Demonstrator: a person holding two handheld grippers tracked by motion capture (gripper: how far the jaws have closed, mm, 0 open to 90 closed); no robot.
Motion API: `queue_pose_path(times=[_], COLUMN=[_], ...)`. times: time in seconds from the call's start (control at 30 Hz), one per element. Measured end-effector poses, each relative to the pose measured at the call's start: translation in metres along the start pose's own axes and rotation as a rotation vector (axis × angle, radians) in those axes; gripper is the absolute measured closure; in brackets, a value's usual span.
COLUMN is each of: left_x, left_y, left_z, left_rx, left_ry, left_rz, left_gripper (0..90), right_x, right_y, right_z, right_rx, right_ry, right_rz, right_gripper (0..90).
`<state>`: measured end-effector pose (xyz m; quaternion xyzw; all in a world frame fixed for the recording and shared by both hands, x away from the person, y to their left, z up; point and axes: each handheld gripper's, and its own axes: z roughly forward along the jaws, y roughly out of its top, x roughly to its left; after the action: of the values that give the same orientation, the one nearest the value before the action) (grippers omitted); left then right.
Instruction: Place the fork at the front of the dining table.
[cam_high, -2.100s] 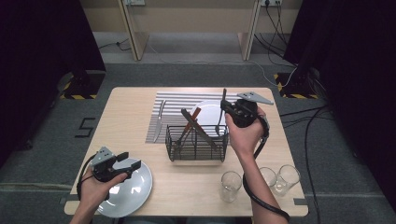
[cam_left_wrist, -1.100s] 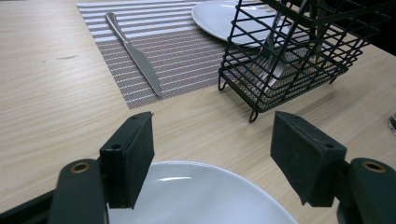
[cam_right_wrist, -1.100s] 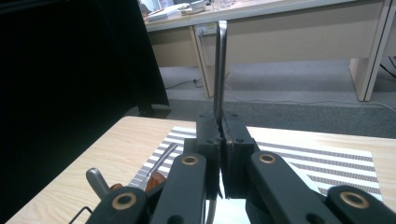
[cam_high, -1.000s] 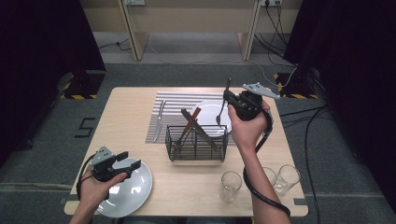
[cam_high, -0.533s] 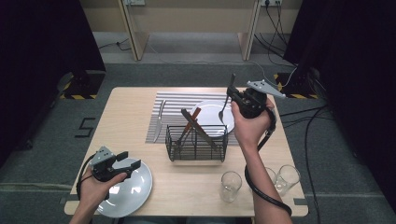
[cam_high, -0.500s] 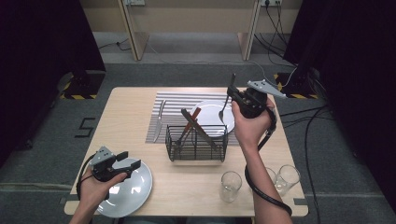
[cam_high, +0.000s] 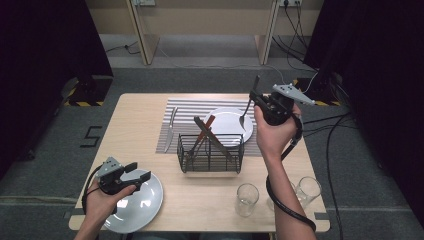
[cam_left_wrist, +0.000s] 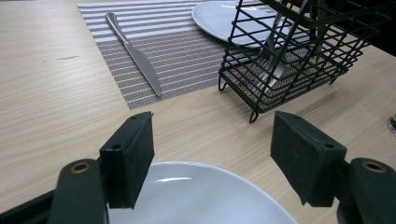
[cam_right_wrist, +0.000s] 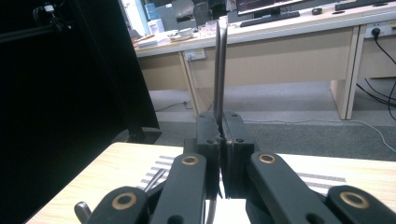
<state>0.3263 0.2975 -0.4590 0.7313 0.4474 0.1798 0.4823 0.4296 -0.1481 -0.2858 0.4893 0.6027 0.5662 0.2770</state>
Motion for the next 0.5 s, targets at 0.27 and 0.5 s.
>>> queue_pose_path(times=[0.27,0.5], left_x=[-0.0002,-0.0003], left_y=[-0.0002,-0.0006], left_z=[0.0003,0.0001], left_rx=[-0.001,-0.001], left_ry=[0.000,0.004], left_rz=[0.000,-0.001], left_gripper=[29.6,29.6], right_x=[-0.0056,-0.0097], right_y=[0.0005,-0.0025], right_z=[-0.0040,-0.0053], right_rx=[0.001,0.004], right_ry=[-0.018,-0.030], right_rz=[0.004,0.007], right_gripper=[87.4,87.4])
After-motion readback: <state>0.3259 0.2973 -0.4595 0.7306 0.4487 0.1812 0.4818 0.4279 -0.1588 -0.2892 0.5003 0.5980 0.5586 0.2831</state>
